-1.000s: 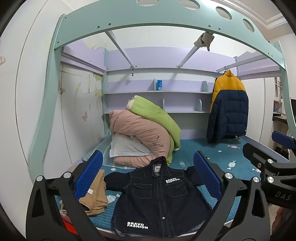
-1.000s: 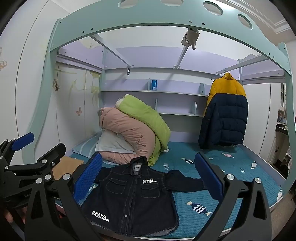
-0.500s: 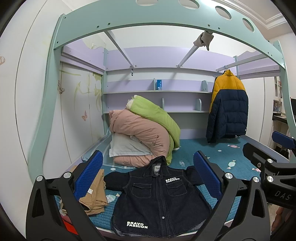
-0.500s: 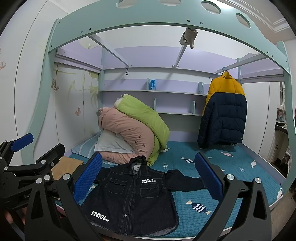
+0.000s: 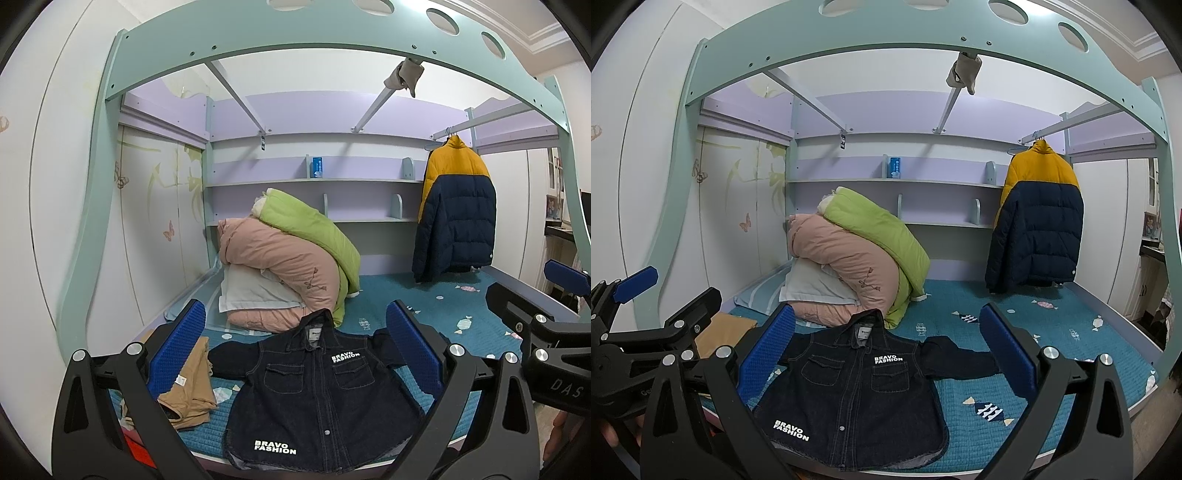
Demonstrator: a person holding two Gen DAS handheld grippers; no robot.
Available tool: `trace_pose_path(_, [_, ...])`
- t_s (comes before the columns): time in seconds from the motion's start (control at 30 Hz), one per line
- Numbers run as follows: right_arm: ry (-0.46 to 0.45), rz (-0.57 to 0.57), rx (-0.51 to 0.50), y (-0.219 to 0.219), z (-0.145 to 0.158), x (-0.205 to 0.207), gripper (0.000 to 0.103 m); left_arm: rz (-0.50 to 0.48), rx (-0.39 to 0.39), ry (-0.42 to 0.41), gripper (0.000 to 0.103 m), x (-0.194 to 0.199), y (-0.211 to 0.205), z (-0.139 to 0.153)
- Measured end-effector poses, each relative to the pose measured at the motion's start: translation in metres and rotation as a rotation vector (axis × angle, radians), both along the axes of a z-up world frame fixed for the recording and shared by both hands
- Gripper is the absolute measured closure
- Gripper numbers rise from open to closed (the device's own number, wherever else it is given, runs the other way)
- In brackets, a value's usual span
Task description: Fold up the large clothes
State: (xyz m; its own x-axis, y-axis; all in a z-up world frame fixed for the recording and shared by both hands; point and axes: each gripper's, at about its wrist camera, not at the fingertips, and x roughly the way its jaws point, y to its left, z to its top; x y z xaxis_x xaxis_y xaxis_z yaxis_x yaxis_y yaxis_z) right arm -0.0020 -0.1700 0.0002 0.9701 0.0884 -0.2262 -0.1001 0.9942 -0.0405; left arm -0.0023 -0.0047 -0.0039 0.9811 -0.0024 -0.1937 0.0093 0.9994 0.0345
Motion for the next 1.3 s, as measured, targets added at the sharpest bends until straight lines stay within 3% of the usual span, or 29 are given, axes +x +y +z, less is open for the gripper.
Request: trace_pose_path(1.3, [0.002,0.000,0.017,-0.012,-0.003,0.000,0.007,0.001,0.012,0.002,0.005,0.001,-0.005,-0.002])
